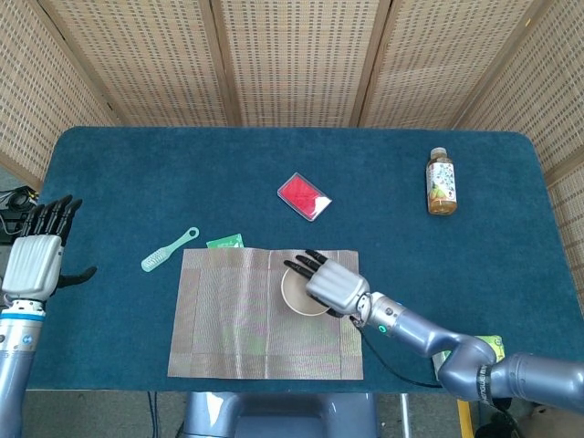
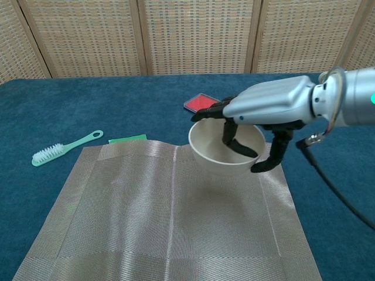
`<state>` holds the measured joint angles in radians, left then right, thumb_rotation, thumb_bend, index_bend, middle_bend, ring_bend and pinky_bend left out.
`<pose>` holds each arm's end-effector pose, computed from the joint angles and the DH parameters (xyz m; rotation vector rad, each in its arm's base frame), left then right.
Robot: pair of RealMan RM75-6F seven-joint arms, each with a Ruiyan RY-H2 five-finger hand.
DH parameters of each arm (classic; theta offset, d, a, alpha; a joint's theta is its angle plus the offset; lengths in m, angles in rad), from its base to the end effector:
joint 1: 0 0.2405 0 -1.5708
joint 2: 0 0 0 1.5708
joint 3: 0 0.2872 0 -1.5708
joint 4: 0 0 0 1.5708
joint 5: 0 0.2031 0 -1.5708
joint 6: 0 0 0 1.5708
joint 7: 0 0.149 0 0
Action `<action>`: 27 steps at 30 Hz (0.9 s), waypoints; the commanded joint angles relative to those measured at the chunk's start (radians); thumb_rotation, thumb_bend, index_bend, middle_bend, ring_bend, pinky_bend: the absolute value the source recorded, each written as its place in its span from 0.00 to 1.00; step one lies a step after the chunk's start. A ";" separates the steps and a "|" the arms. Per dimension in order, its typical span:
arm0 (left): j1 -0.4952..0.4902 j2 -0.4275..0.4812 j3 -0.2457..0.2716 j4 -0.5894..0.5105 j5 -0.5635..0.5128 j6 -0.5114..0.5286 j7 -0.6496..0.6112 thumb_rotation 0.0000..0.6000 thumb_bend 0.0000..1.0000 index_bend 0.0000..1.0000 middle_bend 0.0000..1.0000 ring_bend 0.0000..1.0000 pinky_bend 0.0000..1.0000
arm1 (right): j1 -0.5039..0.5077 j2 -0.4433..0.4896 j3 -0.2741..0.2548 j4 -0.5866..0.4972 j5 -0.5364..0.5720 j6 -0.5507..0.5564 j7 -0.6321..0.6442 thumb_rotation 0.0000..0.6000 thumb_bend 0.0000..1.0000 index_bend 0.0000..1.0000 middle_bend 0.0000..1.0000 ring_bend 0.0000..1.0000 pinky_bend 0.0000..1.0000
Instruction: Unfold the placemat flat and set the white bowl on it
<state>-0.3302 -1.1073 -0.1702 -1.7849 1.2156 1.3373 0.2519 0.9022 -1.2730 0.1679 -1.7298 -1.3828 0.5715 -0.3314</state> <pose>-0.2767 0.2799 0.1748 -1.3887 -0.8762 -0.8924 -0.1003 -0.3409 0.0186 2.4695 -0.5704 0.7674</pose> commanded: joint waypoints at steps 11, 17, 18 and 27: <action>0.003 -0.001 -0.004 -0.002 -0.012 0.005 0.009 1.00 0.00 0.00 0.00 0.00 0.00 | 0.133 -0.184 -0.046 0.083 0.109 -0.050 -0.166 1.00 0.53 0.76 0.00 0.00 0.00; 0.007 0.005 -0.004 -0.005 -0.009 0.006 -0.002 1.00 0.00 0.00 0.00 0.00 0.00 | 0.154 -0.231 -0.077 0.103 0.162 -0.026 -0.220 1.00 0.53 0.75 0.00 0.00 0.00; 0.007 0.005 -0.005 -0.004 -0.008 0.006 -0.004 1.00 0.00 0.00 0.00 0.00 0.00 | 0.157 -0.235 -0.081 0.105 0.170 -0.023 -0.224 1.00 0.53 0.76 0.00 0.00 0.00; 0.008 0.010 -0.005 -0.004 -0.008 0.000 -0.013 1.00 0.00 0.00 0.00 0.00 0.00 | 0.183 -0.263 -0.107 0.098 0.209 0.015 -0.255 1.00 0.53 0.76 0.00 0.00 0.00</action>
<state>-0.3226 -1.0971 -0.1755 -1.7887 1.2073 1.3376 0.2384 1.0838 -1.5343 0.0618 -1.6310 -1.1744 0.5848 -0.5855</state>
